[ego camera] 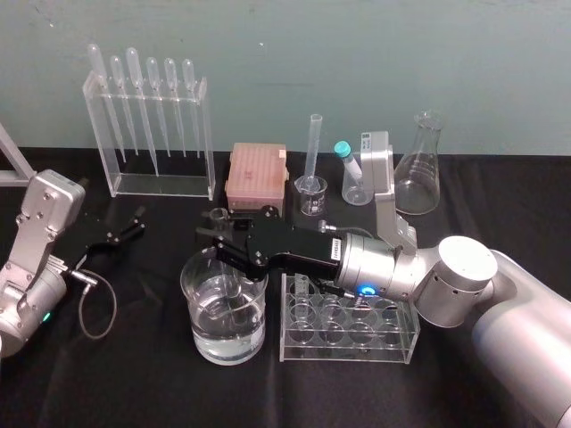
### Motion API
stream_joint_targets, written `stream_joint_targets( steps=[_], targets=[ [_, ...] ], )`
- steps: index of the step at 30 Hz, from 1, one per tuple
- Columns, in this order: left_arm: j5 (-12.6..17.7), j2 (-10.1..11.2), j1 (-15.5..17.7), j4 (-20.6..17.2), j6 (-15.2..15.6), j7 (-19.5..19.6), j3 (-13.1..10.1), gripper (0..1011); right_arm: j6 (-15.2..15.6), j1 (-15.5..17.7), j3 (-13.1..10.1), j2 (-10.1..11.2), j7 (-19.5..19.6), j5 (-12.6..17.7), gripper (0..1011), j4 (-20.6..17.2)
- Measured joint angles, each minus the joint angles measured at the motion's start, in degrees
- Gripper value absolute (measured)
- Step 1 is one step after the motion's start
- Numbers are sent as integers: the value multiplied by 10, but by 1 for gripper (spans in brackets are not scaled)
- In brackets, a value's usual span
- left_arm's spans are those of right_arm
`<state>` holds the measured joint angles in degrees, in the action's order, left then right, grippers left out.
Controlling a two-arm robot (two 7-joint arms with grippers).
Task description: Hold the test tube with one hand and immerse one end into the beaker, then return it to the test tube rack.
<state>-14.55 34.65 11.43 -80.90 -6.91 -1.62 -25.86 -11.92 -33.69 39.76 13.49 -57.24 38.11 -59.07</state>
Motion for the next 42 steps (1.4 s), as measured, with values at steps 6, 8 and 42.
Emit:
stream_joint_targets(
  steps=[6,8,42],
  targets=[
    [0,0,0,0,0,0,0,1000,3,3,-2,4,9,-4,224,-9],
    [0,0,0,0,0,0,0,1000,3,3,-2,3,9,-4,224,-8],
    [0,0,0,0,0,0,0,1000,1,2,-1,2,6,-2,224,-5]
  ],
)
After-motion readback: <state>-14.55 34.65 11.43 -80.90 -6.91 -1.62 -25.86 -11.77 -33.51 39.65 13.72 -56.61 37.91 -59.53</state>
